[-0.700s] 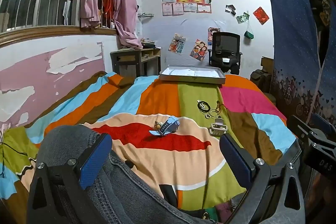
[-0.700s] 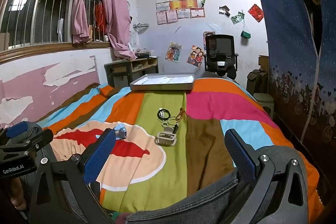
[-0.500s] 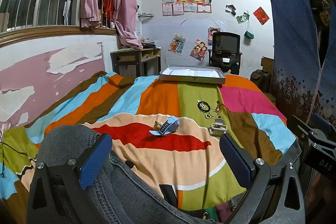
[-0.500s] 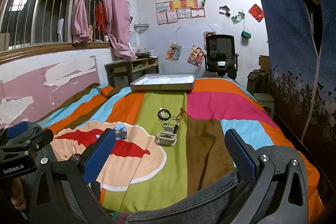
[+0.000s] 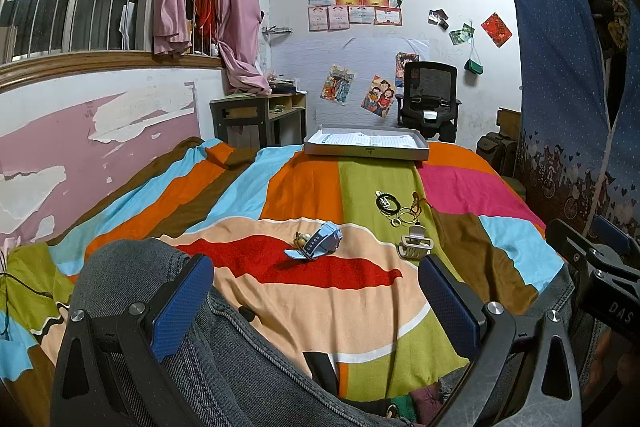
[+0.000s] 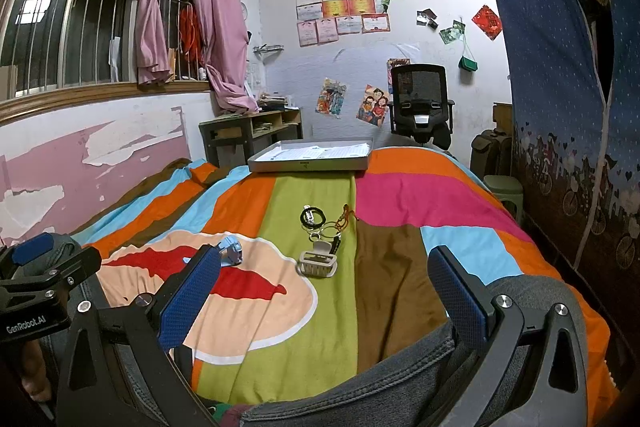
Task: Organize jewelry
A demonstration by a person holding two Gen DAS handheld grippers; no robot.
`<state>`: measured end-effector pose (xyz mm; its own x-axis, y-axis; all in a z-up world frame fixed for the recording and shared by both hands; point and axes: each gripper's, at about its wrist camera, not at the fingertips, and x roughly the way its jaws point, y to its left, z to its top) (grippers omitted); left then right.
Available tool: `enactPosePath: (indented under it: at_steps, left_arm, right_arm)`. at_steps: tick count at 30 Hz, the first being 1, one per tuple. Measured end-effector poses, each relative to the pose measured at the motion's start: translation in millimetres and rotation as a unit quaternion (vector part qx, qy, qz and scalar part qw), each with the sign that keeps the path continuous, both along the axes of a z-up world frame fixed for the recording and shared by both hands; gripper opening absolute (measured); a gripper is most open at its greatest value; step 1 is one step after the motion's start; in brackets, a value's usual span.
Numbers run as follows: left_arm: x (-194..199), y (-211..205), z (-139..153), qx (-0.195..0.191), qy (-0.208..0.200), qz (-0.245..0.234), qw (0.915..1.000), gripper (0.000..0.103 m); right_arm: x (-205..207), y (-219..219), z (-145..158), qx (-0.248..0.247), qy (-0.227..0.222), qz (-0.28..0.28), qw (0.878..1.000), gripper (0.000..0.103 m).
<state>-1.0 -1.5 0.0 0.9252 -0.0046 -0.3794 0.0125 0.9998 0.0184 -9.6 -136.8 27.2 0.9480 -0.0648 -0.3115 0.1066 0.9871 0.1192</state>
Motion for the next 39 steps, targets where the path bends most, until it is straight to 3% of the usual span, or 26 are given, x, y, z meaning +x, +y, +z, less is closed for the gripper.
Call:
enactPosePath:
  at_steps: [39]
  left_arm:
    - [-0.7, -1.0, 0.0, 0.003, -0.002, 0.0, 1.0, 0.103]
  right_arm:
    - [0.4, -1.9, 0.7, 0.006, 0.001, 0.0, 1.0, 0.102]
